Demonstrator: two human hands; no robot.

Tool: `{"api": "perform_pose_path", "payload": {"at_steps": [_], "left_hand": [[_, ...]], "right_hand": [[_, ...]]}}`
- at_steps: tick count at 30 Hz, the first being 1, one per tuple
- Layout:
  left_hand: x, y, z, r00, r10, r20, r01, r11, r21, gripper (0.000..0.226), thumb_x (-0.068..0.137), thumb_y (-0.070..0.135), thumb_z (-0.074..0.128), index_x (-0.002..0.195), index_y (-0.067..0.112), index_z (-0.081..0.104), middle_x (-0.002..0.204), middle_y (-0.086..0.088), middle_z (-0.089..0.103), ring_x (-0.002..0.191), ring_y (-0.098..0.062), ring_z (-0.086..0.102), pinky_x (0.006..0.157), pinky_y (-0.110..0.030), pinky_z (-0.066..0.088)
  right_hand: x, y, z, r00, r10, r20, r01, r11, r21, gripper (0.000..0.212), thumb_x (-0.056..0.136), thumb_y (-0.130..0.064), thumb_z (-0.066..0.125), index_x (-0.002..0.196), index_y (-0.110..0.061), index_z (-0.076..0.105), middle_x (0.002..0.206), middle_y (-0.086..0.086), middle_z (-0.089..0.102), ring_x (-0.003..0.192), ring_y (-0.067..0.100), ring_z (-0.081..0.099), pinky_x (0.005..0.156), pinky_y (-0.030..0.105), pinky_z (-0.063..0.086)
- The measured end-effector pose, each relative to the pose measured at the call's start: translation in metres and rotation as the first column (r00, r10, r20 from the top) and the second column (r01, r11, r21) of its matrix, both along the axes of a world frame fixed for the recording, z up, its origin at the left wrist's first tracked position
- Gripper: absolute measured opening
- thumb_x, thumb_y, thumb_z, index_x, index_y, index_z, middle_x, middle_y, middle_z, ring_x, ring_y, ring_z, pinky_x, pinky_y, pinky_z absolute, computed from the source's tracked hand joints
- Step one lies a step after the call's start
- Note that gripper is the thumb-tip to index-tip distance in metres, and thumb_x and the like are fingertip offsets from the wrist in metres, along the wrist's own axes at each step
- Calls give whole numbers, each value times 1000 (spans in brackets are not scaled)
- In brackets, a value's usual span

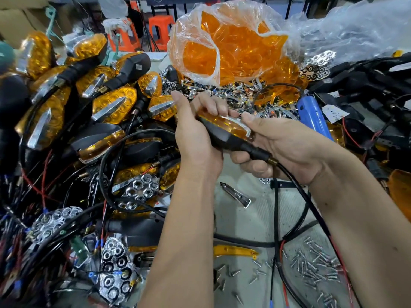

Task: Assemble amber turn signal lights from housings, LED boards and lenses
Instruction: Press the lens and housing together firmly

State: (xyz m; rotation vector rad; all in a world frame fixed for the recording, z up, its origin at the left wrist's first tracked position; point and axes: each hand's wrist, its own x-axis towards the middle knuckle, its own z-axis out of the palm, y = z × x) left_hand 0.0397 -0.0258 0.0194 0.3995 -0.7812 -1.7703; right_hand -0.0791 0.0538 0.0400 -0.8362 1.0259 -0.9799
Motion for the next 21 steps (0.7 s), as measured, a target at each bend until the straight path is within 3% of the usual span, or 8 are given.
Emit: {"api": "perform_pose_path", "payload": {"at_steps": [6, 9, 11, 13, 15, 17, 19, 21], "left_hand": [[-5, -1, -1, 990, 144, 5, -143, 979, 142, 65, 112, 43, 29, 55, 12, 38, 54, -7, 44, 47, -21, 44, 49, -24, 47], [-4, -3, -1, 981, 189, 44, -194, 966, 173, 64, 111, 39, 30, 52, 13, 39, 51, -5, 45, 45, -19, 47, 52, -26, 47], [-7, -2, -3, 959, 247, 141, -271, 942, 197, 62, 110, 36, 32, 52, 14, 39, 49, -4, 48, 44, -18, 50, 56, -28, 47], [-10, -1, -4, 926, 311, 216, -357, 906, 227, 59, 107, 30, 33, 50, 14, 40, 47, -4, 51, 43, -17, 52, 55, -27, 48], [-12, -2, -3, 900, 354, 253, -414, 877, 246, 52, 104, 23, 34, 53, 13, 41, 47, -4, 53, 46, -18, 54, 50, -25, 50], [-10, -5, -1, 904, 349, 247, -414, 858, 304, 49, 105, 25, 35, 58, 11, 43, 48, -4, 56, 51, -22, 57, 50, -27, 52], [-7, -9, 0, 927, 299, 226, -366, 853, 372, 54, 108, 34, 37, 59, 12, 46, 51, -4, 60, 56, -23, 58, 60, -31, 54], [-4, -11, 3, 957, 226, 183, -283, 865, 414, 60, 109, 43, 37, 59, 14, 48, 58, -4, 62, 63, -24, 58, 75, -37, 53]], "right_hand": [[7, -3, -8, 996, 90, 19, -89, 996, -9, 41, 105, -45, 33, 119, -12, 53, 71, 7, 52, 43, 9, 42, 37, 16, 35], [10, -6, -7, 967, -50, -250, 43, 998, -37, 45, 109, -44, 38, 106, -5, 60, 71, 15, 64, 47, 20, 58, 42, 25, 48], [12, -8, -7, 778, -253, -575, 174, 966, -189, 39, 109, -40, 47, 98, -8, 66, 81, 17, 73, 66, 28, 69, 60, 39, 61], [9, -11, -7, 500, -436, -749, 129, 892, -433, 23, 105, -36, 57, 94, -20, 69, 80, -5, 72, 73, 15, 66, 71, 40, 56], [6, -9, -1, 523, -397, -754, -15, 881, -474, 11, 98, -35, 67, 96, -25, 67, 70, -19, 66, 63, 1, 59, 64, 26, 48], [3, -6, 2, 509, -285, -812, -131, 907, -401, 24, 87, -34, 79, 107, -27, 67, 86, -18, 71, 75, 4, 68, 69, 28, 57], [2, -4, 3, 453, -328, -829, -150, 889, -434, 41, 77, -29, 88, 113, -26, 68, 97, -6, 73, 85, 13, 71, 78, 37, 61], [6, -3, 5, 403, -406, -820, -141, 858, -494, 45, 75, -30, 90, 114, -22, 70, 88, -2, 72, 78, 14, 69, 73, 32, 58]]}}
